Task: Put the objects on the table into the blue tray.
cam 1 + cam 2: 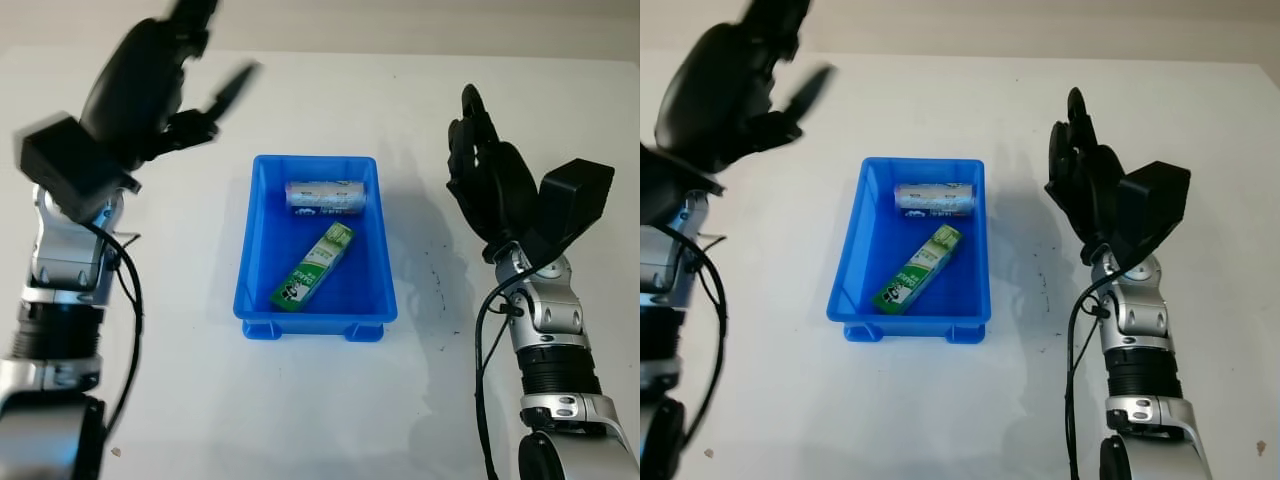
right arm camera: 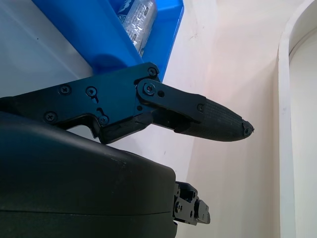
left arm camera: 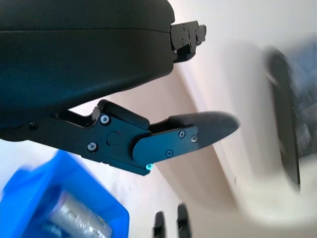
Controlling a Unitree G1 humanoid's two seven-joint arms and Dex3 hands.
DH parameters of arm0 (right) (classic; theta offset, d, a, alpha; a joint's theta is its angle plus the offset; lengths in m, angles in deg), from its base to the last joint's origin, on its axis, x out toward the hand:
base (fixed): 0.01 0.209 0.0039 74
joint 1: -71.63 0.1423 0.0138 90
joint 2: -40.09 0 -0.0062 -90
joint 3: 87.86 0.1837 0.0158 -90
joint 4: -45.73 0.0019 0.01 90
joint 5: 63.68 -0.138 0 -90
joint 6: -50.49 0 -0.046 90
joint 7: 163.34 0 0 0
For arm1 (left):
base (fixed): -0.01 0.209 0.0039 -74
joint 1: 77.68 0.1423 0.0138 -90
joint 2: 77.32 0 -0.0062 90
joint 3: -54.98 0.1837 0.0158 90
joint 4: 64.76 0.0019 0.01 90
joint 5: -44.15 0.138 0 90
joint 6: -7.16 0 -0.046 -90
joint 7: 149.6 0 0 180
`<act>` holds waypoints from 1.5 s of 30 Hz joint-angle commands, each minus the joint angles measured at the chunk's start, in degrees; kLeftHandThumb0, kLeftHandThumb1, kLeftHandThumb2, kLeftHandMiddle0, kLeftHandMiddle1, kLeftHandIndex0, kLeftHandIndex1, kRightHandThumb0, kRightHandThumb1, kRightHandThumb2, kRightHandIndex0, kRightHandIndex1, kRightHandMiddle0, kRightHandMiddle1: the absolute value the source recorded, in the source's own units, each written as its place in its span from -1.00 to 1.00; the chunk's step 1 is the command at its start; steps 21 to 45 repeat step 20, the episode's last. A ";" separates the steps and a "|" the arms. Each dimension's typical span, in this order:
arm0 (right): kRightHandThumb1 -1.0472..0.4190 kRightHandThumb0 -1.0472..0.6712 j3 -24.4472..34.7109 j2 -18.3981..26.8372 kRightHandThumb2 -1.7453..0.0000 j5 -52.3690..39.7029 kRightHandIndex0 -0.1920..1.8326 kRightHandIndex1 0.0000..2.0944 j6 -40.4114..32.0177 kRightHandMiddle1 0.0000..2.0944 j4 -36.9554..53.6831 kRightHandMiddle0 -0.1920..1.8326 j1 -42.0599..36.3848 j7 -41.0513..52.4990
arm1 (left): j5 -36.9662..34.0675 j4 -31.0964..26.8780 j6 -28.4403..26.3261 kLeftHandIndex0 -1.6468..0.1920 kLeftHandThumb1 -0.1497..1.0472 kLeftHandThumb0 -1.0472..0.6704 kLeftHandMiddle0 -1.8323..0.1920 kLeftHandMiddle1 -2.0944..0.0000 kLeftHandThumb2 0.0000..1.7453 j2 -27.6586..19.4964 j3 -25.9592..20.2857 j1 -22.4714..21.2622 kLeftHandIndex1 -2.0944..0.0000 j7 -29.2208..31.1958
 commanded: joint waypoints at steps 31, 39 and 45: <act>-1.00 -0.64 0.38 -0.88 0.15 -1.43 -1.00 -1.00 -0.01 -1.00 2.17 -1.00 0.50 -0.23 | -1.13 3.26 -1.75 1.00 1.00 -0.76 1.00 1.00 -0.09 4.82 -2.81 6.27 1.00 -4.89; -1.00 -0.64 0.38 -0.88 0.15 -1.43 -1.00 -1.00 -0.01 -1.00 2.17 -1.00 0.50 -0.23 | -1.13 3.26 -1.75 1.00 1.00 -0.76 1.00 1.00 -0.09 4.82 -2.81 6.27 1.00 -4.89; -1.00 -0.64 0.38 -0.88 0.15 -1.43 -1.00 -1.00 -0.01 -1.00 2.17 -1.00 0.50 -0.23 | -1.13 3.26 -1.75 1.00 1.00 -0.76 1.00 1.00 -0.09 4.82 -2.81 6.27 1.00 -4.89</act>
